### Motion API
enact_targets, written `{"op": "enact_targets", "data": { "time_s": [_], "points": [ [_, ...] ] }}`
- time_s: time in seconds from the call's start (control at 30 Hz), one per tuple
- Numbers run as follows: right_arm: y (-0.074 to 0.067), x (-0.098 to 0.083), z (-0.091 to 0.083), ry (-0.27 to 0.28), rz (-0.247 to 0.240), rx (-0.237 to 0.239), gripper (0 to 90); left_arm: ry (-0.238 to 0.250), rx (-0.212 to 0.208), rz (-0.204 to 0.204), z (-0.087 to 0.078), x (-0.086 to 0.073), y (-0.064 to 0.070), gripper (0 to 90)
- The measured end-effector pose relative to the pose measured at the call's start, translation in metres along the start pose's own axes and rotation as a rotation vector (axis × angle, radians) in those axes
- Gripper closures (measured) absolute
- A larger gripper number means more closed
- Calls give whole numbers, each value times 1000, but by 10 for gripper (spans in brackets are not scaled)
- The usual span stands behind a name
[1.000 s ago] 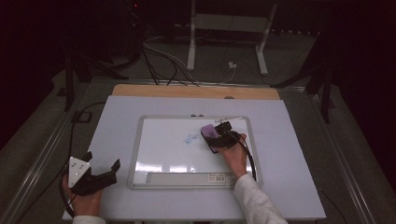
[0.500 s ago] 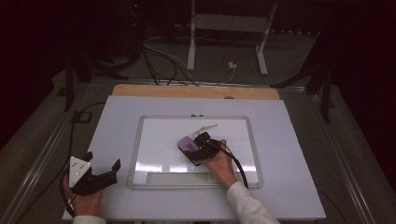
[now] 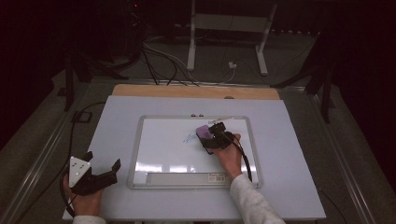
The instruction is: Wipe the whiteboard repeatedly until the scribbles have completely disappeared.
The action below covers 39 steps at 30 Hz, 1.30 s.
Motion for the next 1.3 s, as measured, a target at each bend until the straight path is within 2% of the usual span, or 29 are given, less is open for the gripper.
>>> {"op": "enact_targets", "data": {
  "time_s": [0.13, 0.27, 0.33, 0.43, 0.7, 0.8, 0.87, 0.93, 1.2, 1.3],
  "points": [
    [-25, -3, 8, -24, -63, 55, 409, -4, 0, 9, 0, 0, 1, 4],
    [-64, -9, 17, -84, -184, 167, 408, -1, -1, 0, 0, 0, 0, 4],
    [-72, -10, 19, -100, -212, 181, 408, 0, 0, 0, -1, 0, -1, 4],
    [-66, -7, 20, -94, -200, 172, 408, 2, 1, 0, -1, 0, -2, 4],
    [-4, 8, 9, -13, -25, 5, 408, 1, 0, -4, -1, 0, -3, 4],
    [8, 10, 6, 7, 28, -25, 407, 1, 0, -3, -1, 0, -2, 4],
    [6, 10, 6, 10, 33, -46, 407, -1, -2, -2, 0, 0, -1, 4],
    [-3, 9, 10, 5, 21, -15, 407, -2, -3, 1, 0, 0, 0, 4],
    [-60, 3, 27, -79, -156, 139, 407, -2, -3, -1, 0, 0, -1, 4],
    [-61, 5, 28, -86, -164, 147, 407, -1, -4, -3, -1, 0, -2, 4]
  ]
}}
Point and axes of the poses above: each handheld gripper's, and its own axes: z roughly forward along the jaws, x roughly out of its top, y roughly to its right, the point moved 10 cm from there along z, roughly forward along the jaws, and after that the axes turned 13 degrees about x, right-handed, at the moved point
